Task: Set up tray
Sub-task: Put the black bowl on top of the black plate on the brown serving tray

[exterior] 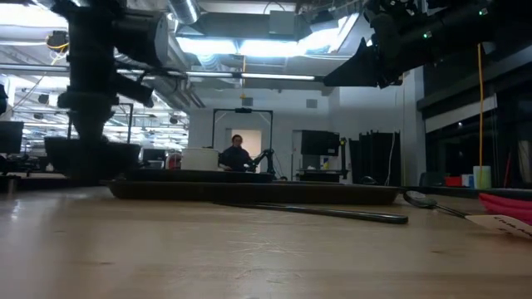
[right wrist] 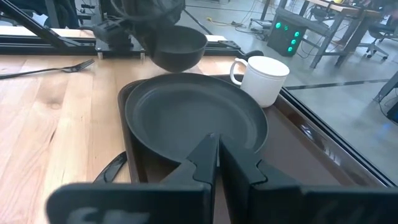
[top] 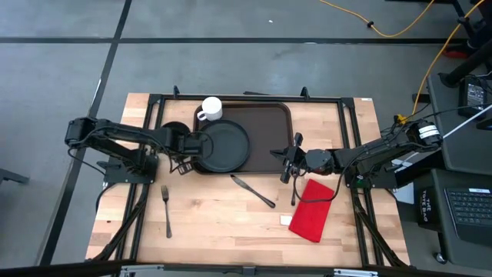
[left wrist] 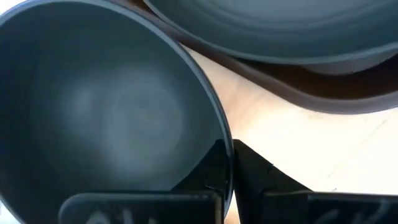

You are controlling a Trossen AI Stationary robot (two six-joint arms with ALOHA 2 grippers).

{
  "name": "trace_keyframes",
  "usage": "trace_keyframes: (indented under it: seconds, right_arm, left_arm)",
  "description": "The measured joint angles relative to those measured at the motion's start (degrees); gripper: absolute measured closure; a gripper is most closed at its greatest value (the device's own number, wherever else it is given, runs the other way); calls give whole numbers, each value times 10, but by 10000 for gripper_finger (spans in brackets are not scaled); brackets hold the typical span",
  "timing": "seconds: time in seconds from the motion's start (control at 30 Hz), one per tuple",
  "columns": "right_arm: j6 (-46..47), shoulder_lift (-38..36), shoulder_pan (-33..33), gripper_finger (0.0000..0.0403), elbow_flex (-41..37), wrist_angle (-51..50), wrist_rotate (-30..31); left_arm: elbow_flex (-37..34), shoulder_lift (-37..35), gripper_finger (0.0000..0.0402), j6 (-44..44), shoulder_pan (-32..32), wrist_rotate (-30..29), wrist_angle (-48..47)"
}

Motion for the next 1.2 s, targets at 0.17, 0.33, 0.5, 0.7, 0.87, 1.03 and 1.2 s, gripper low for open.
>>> trace_keyframes:
  seconds: [0.17, 0.33, 0.5, 0.7, 0.87, 1.03, 1.2]
  right_arm:
    - [0, 0, 0, 380, 0, 0, 0]
    - [-1, 0, 0, 380, 0, 0, 0]
    - [-2, 0, 0, 380, 0, 0, 0]
    - [-2, 0, 0, 380, 0, 0, 1]
    - [-4, 0, 0, 380, 0, 0, 1]
    - [-3, 0, 0, 380, 0, 0, 2]
    - [-2, 0, 0, 380, 0, 1, 2]
  left_arm:
    - [26, -28, 397, 10, 0, -1, -10]
    - [38, -71, 398, 26, 0, -1, -10]
    - [45, -124, 398, 29, -1, -31, 0]
    - [45, -163, 398, 79, -2, -22, 94]
    - [45, -149, 398, 150, -2, 17, 195]
    - [63, -98, 398, 165, -2, 62, 215]
    - [128, -30, 398, 202, -2, 64, 196]
